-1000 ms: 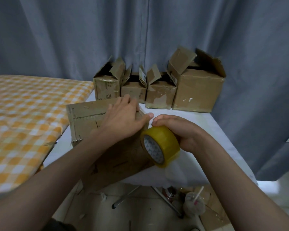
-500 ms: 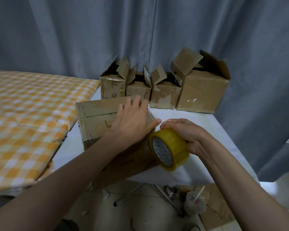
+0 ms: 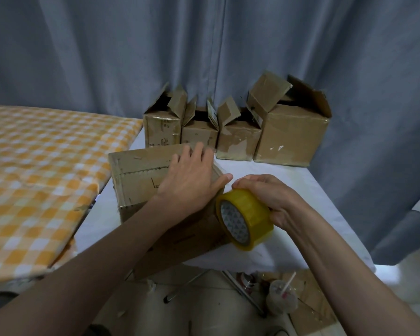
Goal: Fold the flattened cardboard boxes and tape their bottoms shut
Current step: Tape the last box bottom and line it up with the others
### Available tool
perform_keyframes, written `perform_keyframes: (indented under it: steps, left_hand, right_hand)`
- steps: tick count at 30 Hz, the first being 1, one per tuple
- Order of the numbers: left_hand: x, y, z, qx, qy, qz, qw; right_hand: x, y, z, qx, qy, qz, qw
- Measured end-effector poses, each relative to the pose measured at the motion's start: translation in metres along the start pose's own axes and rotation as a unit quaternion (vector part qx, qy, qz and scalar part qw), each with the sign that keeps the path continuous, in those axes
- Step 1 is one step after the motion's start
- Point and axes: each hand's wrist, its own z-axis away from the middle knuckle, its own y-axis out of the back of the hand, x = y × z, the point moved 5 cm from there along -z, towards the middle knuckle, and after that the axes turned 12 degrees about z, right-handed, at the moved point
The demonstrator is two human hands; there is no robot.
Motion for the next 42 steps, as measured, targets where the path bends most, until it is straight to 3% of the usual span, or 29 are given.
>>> perform_keyframes:
  steps: [11, 16, 19, 25, 28, 32, 37, 42]
  left_hand:
    - [-0.001, 0.000, -0.001, -0.009, 0.001, 0.021, 1.000]
    - [0.005, 0.001, 0.004, 0.008, -0.018, -0.042, 0.999]
    - [0.005, 0.000, 0.003, -0.002, -0.032, -0.055, 0.998]
    - [0.009, -0.005, 0.004, -0.027, -0.040, -0.080, 0.996]
    - [0.005, -0.001, 0.000, -0.032, -0.031, 0.011, 0.999]
    - [0.018, 0.014, 0.001, 0.023, -0.062, 0.134, 0.989]
    - [0.048, 0.005, 0.006, -0.007, -0.084, 0.243, 0.966]
    - [0.046, 0.001, 0.008, 0.016, -0.013, 0.342, 0.939]
  right_hand:
    - [0.003, 0.003, 0.002, 0.020, 0.022, 0.017, 0.999]
    - [0.008, 0.009, 0.007, 0.026, 0.029, 0.027, 0.999]
    - [0.018, 0.036, 0.014, 0.068, 0.033, 0.052, 0.996]
    - [0.031, 0.051, 0.029, 0.072, 0.087, -0.012, 0.994]
    - [0.031, 0.053, 0.033, 0.048, 0.109, -0.023, 0.993]
    - [0.029, 0.051, 0.037, -0.001, 0.134, -0.051, 0.990]
    - [0.022, 0.040, 0.039, -0.024, 0.166, -0.044, 0.985]
    - [0.019, 0.034, 0.041, -0.021, 0.179, -0.050, 0.982]
